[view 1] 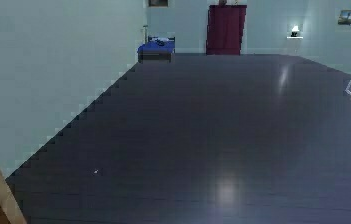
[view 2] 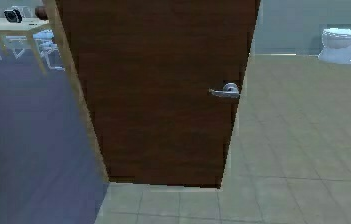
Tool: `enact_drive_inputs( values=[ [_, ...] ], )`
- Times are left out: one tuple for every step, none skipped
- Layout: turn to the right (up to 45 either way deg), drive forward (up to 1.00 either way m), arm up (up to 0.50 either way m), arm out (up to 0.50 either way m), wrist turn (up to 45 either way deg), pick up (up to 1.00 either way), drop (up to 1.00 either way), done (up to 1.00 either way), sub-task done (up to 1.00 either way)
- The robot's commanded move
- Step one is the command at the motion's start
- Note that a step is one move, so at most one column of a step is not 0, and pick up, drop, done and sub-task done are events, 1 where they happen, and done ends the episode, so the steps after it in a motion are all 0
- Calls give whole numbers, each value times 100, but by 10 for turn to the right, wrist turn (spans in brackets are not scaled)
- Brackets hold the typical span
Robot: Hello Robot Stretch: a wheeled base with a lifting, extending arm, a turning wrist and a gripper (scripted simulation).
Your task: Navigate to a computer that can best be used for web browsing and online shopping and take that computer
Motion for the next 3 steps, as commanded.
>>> enact_drive_inputs(
  values=[
    [0, 100, 0, 0, 0, 0, 0, 0, 0],
    [0, 100, 0, 0, 0, 0, 0, 0, 0],
    [0, 100, 0, 0, 0, 0, 0, 0, 0]
  ],
)
